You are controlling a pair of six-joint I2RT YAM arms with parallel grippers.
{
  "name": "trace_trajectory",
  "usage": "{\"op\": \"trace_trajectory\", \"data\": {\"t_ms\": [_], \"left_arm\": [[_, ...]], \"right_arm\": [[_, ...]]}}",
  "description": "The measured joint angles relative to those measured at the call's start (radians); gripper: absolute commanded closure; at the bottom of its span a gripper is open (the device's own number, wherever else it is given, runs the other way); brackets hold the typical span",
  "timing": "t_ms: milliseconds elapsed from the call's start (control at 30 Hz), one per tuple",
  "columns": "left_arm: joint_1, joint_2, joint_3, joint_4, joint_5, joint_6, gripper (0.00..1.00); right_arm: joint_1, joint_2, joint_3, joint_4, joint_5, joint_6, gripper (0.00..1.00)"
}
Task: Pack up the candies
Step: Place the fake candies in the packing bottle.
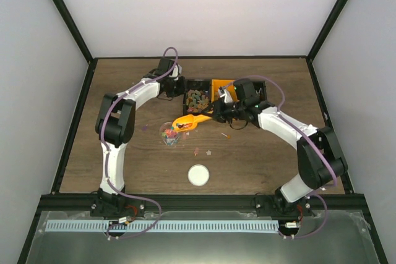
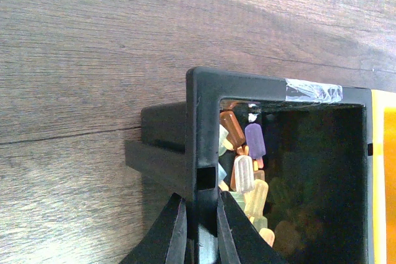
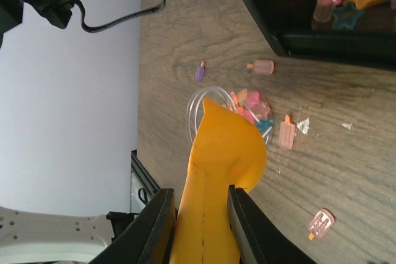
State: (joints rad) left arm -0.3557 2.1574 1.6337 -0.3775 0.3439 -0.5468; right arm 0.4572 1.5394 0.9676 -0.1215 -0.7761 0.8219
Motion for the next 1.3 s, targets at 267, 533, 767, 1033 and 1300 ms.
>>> {"op": "trace_trajectory", "data": {"t_ms": [267, 533, 767, 1033, 1300], "left_arm": [[0.000, 0.000, -0.001, 0.002, 0.000, 0.000, 0.90], [0.000, 0.000, -0.002, 0.002, 0.000, -0.001, 0.90], [0.000, 0.000, -0.002, 0.002, 0.001, -0.002, 0.90], [0.002, -0.001, -0.008, 0.012, 0.008, -0.005, 0.90], [0.003, -0.002, -0.008, 0.010, 0.009, -0.003, 0.90]], "right_arm": [[0.064, 0.042, 0.175, -0.194, 0.130, -0.121, 0.99], [0.157, 0.077, 0.320, -0.366, 0.280, -0.225, 0.99], [0.199, 0.085, 0.389, -0.465, 0.389, -0.285, 0.99], [0.198, 0.013, 0.383, -0.458, 0.388, -0.299, 0.99], [0.140, -0.177, 0.318, -0.381, 0.435, -0.275, 0.99]]}}
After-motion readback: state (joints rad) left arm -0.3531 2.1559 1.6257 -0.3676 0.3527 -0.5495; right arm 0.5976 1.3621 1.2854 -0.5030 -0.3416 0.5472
